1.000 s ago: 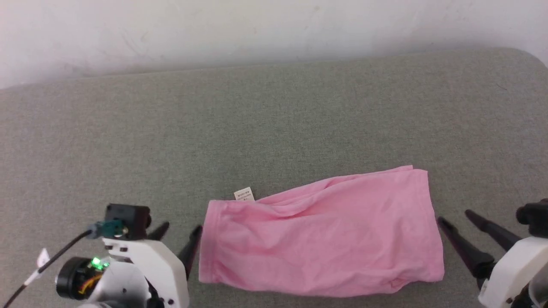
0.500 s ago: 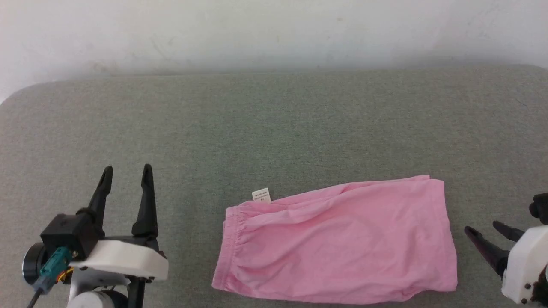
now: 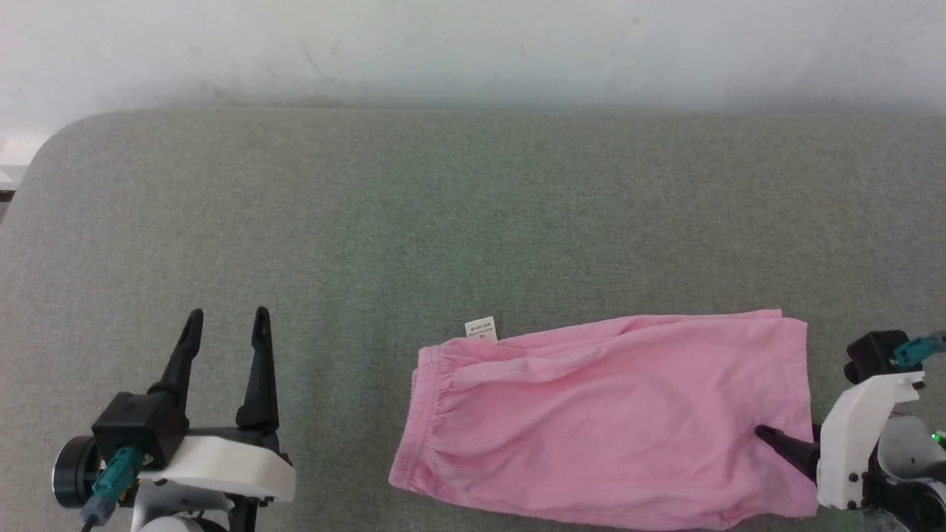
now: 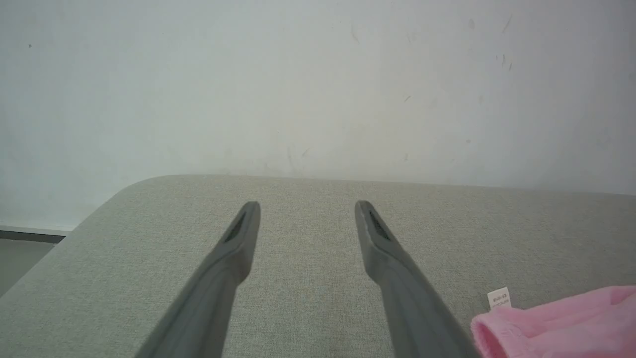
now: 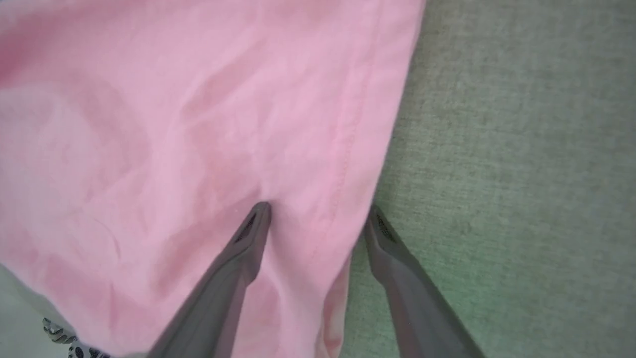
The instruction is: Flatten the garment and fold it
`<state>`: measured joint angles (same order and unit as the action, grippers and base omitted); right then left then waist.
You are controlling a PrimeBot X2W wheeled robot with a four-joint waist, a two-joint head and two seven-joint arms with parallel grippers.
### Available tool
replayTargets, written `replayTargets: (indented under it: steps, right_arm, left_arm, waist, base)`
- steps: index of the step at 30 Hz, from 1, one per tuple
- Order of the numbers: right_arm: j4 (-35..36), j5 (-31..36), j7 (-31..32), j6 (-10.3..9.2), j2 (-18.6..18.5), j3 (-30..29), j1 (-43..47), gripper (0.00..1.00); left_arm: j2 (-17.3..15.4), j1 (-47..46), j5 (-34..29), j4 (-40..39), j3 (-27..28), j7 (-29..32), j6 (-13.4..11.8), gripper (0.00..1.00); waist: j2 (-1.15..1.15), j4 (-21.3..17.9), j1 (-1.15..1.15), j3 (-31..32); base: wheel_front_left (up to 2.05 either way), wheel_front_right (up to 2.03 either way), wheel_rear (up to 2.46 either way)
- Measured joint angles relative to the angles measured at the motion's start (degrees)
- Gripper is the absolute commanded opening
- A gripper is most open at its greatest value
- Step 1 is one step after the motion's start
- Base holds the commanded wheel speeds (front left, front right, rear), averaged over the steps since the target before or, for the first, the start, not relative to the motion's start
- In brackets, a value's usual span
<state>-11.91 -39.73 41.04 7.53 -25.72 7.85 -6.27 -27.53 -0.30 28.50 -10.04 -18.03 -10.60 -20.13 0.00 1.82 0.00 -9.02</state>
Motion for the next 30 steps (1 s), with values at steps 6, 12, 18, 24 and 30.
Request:
replayTargets:
  steps: [6,12,18,24,30]
  right_arm:
    - [-2.8,-3.6,1.3,0.00,0.0,2.7,-1.9,0.00]
    - [-1.3,-4.2,-1.9,0.00,-1.1,4.6,-2.0,0.00]
    - [2.9,-4.2,-5.0,0.01,-5.1,1.5,-0.7,0.00]
    - [6.5,-3.1,-5.9,0.01,-9.5,-4.6,6.0,0.00]
    - [14.8,-1.6,-7.3,0.00,-10.5,-4.1,6.7,0.00]
  left_arm:
    - [0.0,0.0,-0.1,-0.1,-0.8,1.0,0.4,1.00]
    - [-0.2,0.2,-0.1,-0.7,-1.1,2.1,0.3,1.00]
    - [-0.8,0.2,-0.1,-1.5,-1.3,3.1,-0.2,1.00]
    - [-1.0,0.2,-0.3,-2.7,-1.7,3.7,-0.6,1.00]
    - [-1.1,0.2,-0.5,-3.5,-2.1,4.8,-1.2,1.00]
  waist:
    - [0.00,0.7,0.00,0.5]
    - [0.00,0.2,0.00,1.4]
    - [0.00,-0.9,0.00,2.1]
    - [0.00,-1.6,0.00,1.8]
    - [0.00,-2.5,0.00,1.5]
  base:
    - [0.00,0.00,0.00]
    - [0.00,0.00,0.00]
    - [0.00,0.00,0.00]
    - [0.00,0.00,0.00]
    - [0.00,0.00,0.00]
